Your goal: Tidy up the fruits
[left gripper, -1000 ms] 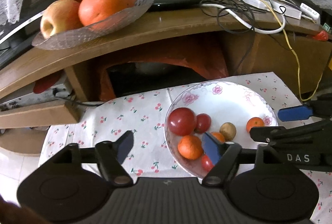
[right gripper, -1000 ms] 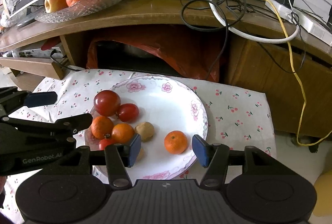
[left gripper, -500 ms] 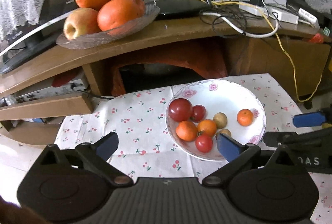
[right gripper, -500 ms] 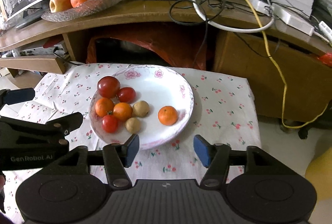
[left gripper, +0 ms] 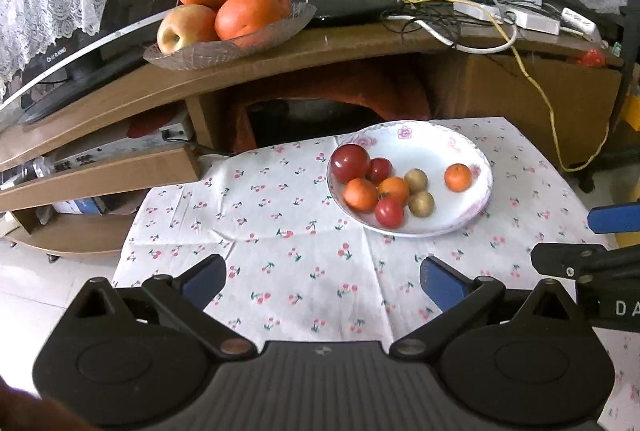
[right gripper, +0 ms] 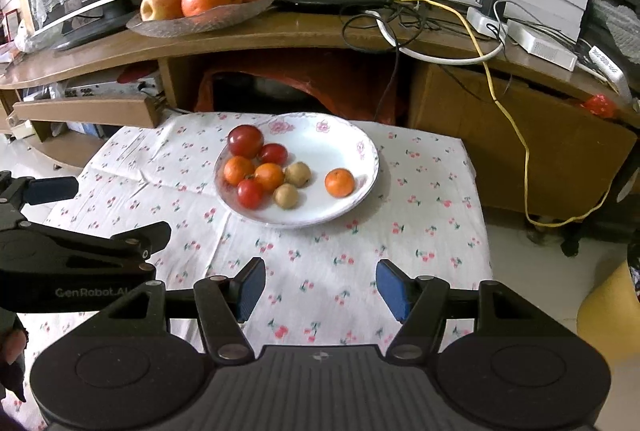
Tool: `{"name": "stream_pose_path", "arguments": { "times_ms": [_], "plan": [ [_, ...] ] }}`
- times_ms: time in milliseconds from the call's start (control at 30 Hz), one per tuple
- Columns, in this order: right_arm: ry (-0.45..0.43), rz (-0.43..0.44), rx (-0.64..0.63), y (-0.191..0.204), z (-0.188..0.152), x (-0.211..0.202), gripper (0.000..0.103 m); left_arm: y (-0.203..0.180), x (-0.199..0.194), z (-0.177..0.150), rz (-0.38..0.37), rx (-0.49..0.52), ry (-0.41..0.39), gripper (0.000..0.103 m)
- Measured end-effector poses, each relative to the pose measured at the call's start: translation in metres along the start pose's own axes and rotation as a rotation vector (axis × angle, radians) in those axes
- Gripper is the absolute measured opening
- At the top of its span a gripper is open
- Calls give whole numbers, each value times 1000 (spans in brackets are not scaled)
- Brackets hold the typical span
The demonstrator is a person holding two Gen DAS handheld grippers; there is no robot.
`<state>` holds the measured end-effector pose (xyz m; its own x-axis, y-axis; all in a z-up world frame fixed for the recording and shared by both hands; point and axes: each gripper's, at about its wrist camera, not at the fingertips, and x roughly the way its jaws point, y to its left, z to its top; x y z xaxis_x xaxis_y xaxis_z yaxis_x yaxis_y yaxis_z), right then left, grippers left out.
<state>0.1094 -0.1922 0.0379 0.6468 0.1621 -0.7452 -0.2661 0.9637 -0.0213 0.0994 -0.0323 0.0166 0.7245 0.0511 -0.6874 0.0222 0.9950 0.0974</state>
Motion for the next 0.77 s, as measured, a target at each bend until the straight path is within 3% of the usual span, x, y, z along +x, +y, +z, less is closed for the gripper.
{"name": "stream_pose_path", "arguments": {
  "times_ms": [767],
  "plan": [
    [18, 40, 30, 19, -53, -46, 64, 3, -51, -54, -6, -50, 18, 103]
  ]
}}
